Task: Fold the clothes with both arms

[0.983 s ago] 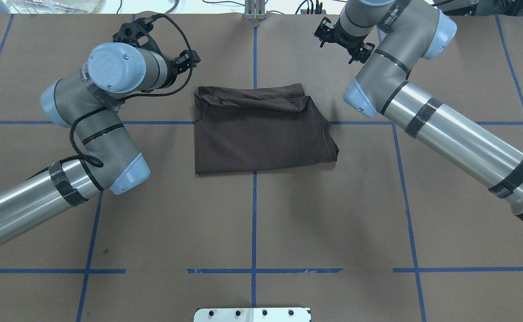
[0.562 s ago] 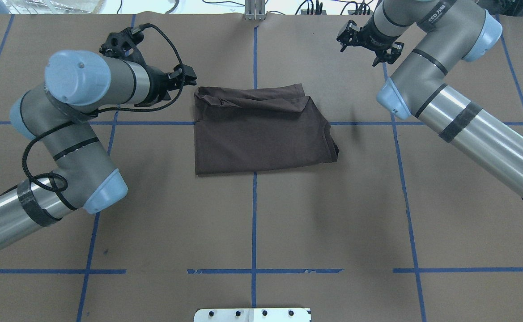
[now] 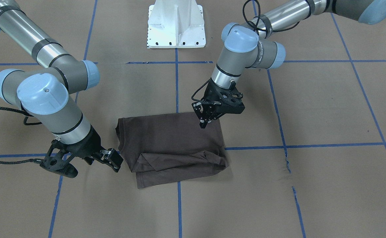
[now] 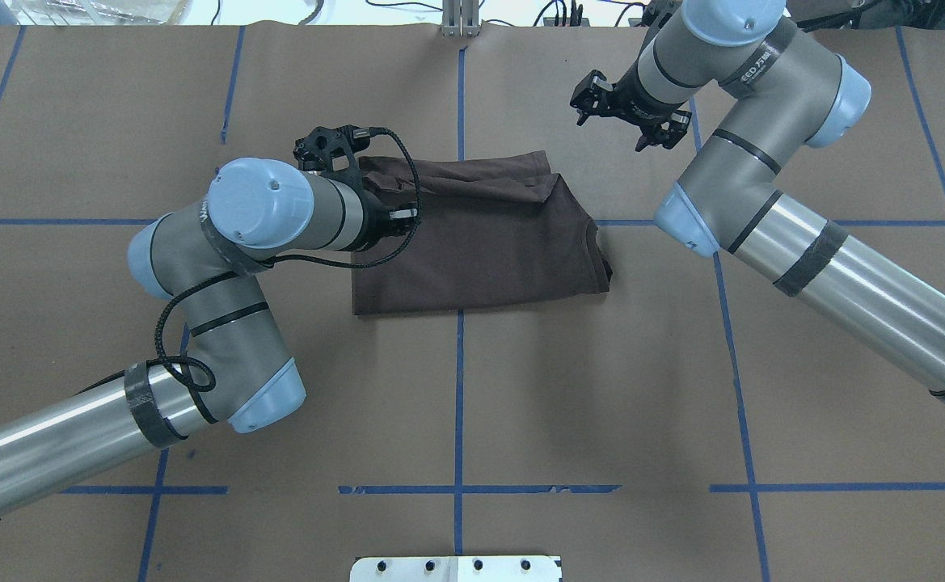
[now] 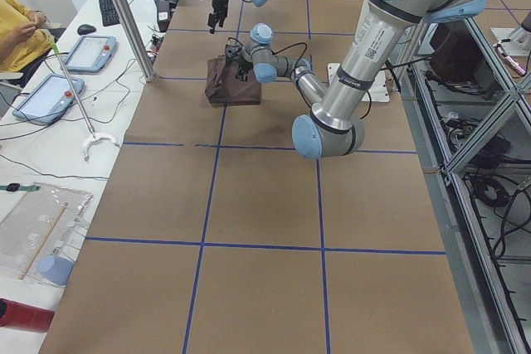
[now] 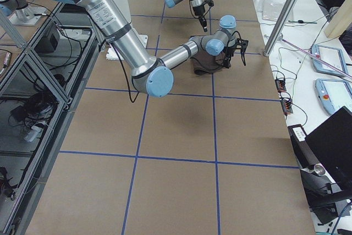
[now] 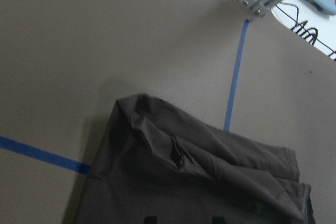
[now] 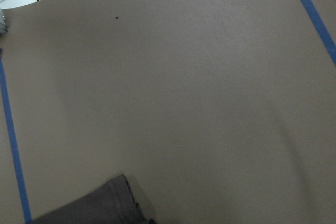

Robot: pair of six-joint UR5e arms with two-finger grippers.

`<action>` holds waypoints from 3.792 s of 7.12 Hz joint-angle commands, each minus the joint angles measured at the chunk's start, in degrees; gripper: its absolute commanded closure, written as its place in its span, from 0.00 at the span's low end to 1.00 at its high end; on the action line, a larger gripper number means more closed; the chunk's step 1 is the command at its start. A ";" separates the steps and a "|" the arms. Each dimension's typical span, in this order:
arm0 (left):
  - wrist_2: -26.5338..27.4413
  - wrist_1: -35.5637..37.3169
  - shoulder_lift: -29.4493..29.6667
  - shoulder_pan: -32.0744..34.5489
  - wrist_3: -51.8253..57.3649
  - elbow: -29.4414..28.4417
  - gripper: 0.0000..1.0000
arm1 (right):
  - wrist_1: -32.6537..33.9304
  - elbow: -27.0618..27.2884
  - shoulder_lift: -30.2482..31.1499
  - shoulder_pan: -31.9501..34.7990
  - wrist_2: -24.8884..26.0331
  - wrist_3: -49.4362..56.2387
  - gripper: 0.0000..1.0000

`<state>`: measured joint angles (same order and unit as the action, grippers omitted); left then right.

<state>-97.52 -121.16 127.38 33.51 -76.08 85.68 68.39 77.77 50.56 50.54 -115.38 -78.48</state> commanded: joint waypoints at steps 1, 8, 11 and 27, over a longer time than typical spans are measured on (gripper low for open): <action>0.05 -0.39 2.51 -0.11 6.99 -6.12 1.00 | -0.01 0.81 0.15 -0.44 0.07 -1.76 0.00; -0.56 -19.63 17.19 14.73 16.93 -38.21 1.00 | -0.27 2.21 2.35 -1.84 1.03 -2.12 0.00; -7.04 -17.11 14.25 15.53 15.17 -27.99 1.00 | -0.19 6.93 2.35 -7.09 4.44 -11.11 0.01; -17.22 -15.33 -9.91 19.99 15.34 -3.80 1.00 | -6.52 -19.37 -3.78 13.85 2.22 19.76 1.00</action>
<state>-111.41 -136.50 122.31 51.55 -61.07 78.14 61.80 53.55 39.79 60.45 -108.66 -69.29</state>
